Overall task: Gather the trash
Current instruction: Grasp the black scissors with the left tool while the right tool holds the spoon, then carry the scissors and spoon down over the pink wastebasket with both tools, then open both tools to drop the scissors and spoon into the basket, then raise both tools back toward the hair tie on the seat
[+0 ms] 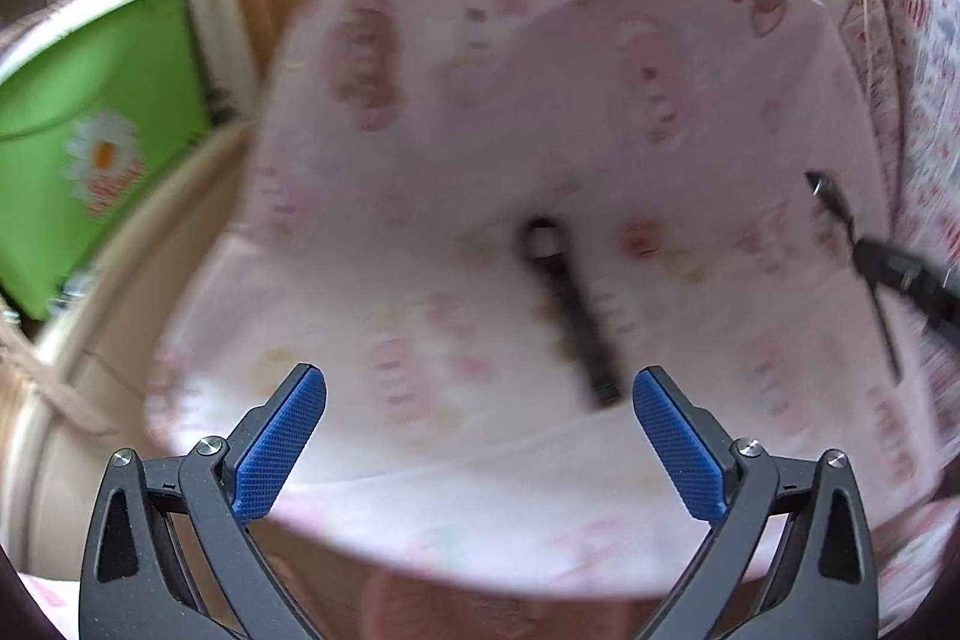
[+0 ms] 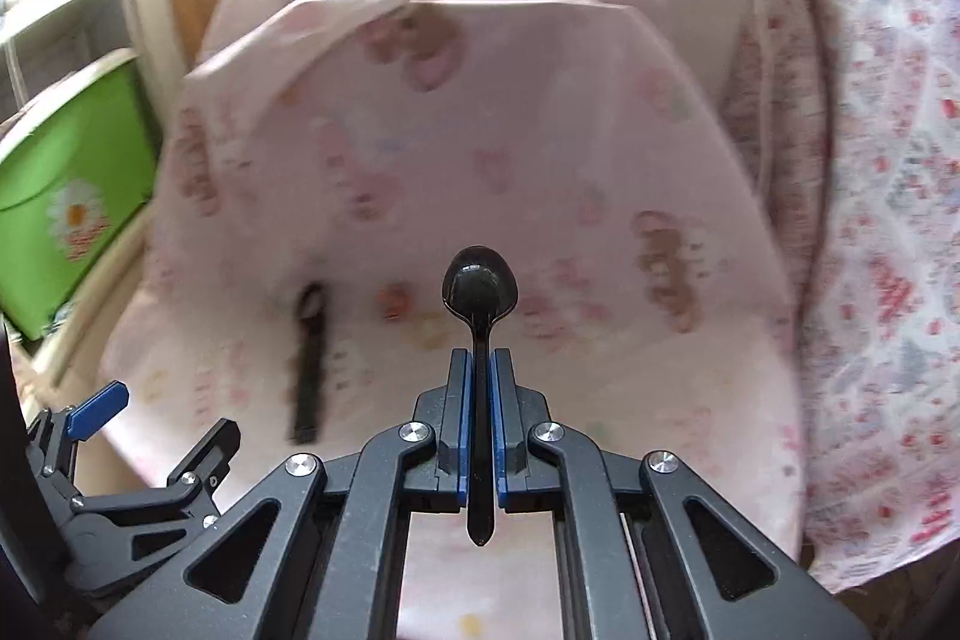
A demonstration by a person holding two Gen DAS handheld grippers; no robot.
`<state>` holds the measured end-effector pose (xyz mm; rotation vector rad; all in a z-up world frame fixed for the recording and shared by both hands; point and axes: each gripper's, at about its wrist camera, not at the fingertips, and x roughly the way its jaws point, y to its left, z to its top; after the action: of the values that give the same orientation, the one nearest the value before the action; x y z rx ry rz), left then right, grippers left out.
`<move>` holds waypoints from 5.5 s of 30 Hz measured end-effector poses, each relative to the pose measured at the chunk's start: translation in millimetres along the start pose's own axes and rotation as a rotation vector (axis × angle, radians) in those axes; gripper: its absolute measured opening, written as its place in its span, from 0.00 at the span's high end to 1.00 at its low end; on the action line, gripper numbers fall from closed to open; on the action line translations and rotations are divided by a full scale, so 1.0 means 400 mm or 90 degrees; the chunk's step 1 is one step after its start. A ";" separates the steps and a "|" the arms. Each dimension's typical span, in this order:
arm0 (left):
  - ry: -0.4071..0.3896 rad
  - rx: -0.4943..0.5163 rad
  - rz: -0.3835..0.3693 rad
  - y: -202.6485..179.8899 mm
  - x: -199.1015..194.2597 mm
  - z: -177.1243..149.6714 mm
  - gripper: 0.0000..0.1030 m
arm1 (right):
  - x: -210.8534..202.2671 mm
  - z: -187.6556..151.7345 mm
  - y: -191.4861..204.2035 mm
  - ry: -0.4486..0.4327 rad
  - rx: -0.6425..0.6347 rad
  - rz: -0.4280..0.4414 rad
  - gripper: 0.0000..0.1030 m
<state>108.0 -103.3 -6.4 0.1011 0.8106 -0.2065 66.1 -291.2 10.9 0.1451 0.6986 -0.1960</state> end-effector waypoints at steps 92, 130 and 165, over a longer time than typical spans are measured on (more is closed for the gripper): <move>0.199 -0.019 -0.193 0.173 -0.101 -0.266 0.89 | -0.158 -0.297 0.248 0.128 -0.201 0.271 0.94; 0.461 -0.074 -0.093 0.189 0.182 -0.464 0.98 | 0.204 -0.546 0.336 0.386 -0.318 0.116 0.94; -0.027 -0.029 0.101 0.236 -0.125 -0.260 0.01 | -0.151 -0.275 0.192 0.005 -0.172 0.067 0.17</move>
<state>21.7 13.6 -40.3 0.1174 0.7607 -0.0396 -30.2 -187.1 -28.1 -0.0749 0.7161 0.0010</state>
